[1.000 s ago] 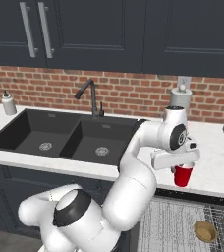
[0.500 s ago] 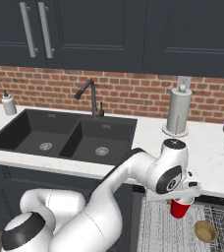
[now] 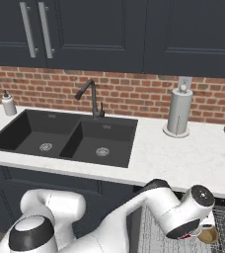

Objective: Pick up the cup and bowl from the counter, place them in the dishwasher, and close the dishwasher door.

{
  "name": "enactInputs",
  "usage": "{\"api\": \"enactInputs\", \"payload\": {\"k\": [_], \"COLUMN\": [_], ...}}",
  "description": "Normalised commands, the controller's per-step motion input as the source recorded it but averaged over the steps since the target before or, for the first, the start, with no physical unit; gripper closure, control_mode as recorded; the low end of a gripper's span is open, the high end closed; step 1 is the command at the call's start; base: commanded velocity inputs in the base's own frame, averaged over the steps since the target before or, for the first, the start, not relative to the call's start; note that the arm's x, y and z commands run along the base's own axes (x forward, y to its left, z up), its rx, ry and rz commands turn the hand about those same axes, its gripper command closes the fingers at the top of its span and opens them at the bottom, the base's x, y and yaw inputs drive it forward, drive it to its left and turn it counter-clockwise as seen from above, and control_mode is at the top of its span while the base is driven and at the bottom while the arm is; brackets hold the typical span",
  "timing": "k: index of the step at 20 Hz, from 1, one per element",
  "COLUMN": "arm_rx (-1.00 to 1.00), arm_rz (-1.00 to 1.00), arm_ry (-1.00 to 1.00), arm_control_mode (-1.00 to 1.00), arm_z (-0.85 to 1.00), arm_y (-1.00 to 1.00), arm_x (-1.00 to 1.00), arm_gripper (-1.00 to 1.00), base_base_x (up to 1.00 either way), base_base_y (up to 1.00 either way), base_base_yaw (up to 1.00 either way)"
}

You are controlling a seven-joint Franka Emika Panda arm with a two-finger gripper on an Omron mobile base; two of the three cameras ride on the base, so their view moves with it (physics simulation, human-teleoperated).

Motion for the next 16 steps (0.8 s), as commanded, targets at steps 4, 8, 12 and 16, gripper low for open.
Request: {"api": "enactInputs", "payload": {"k": [4,8,12,16], "arm_rx": [0.09,0.07,0.01,0.04], "arm_rz": [0.0,0.0,0.0,0.04], "arm_ry": [-0.15,-0.1,-0.06,0.0], "arm_control_mode": [-1.0,-1.0,-1.0,-1.0], "arm_z": [-0.63,-0.67,-0.56,-0.38], "arm_y": [-0.36,-0.4,-0.2,-0.14], "arm_x": [0.06,0.09,0.2,0.45], "arm_gripper": [1.0,1.0,1.0,1.0], "base_base_x": [0.0,0.0,0.0,0.0], "base_base_y": [0.0,0.0,0.0,0.0], "base_base_yaw": [0.0,0.0,0.0,0.0]}}
